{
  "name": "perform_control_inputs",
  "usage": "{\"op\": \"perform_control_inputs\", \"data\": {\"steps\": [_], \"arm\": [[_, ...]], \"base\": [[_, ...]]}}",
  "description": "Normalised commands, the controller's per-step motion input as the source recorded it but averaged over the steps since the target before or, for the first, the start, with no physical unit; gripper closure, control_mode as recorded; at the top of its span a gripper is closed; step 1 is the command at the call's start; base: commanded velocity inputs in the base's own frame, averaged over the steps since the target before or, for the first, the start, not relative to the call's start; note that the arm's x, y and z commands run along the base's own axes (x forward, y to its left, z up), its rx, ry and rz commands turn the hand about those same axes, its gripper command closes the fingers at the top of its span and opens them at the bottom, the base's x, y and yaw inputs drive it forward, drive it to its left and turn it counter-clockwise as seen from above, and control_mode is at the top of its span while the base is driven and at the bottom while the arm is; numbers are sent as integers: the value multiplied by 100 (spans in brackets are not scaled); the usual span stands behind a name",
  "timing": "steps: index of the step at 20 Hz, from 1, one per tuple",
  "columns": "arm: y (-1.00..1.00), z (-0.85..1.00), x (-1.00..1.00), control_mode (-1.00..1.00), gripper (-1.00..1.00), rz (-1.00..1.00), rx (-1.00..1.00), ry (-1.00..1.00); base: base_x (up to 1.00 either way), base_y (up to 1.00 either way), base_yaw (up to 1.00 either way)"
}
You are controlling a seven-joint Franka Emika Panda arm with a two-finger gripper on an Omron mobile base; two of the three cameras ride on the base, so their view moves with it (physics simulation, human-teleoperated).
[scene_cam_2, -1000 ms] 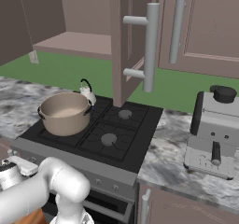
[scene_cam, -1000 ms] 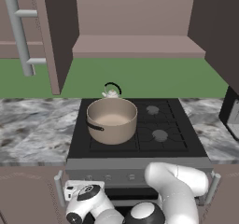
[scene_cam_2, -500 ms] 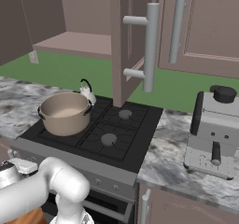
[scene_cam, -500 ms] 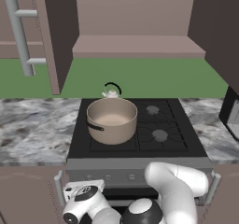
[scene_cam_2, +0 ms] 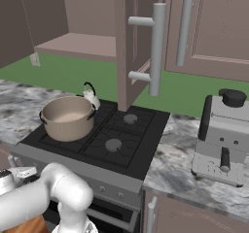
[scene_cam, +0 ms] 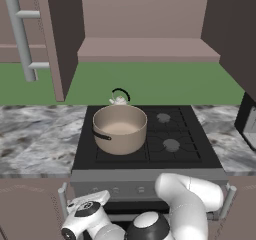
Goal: Pick the kettle from the cabinet and place it on a stove burner. Then pick the pot from the counter and place it on another stove burner. Finally, turn both burners on.
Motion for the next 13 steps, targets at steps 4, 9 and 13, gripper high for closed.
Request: {"op": "perform_control_inputs", "data": {"steps": [4, 9, 13], "arm": [[0, 0, 0, -100, 100, -4, -21, 5], [0, 0, 0, -100, 100, -5, -21, 4], [0, 0, 0, -100, 100, -4, -22, 5]], "base": [[0, 0, 0], [0, 0, 0], [0, 0, 0]]}}
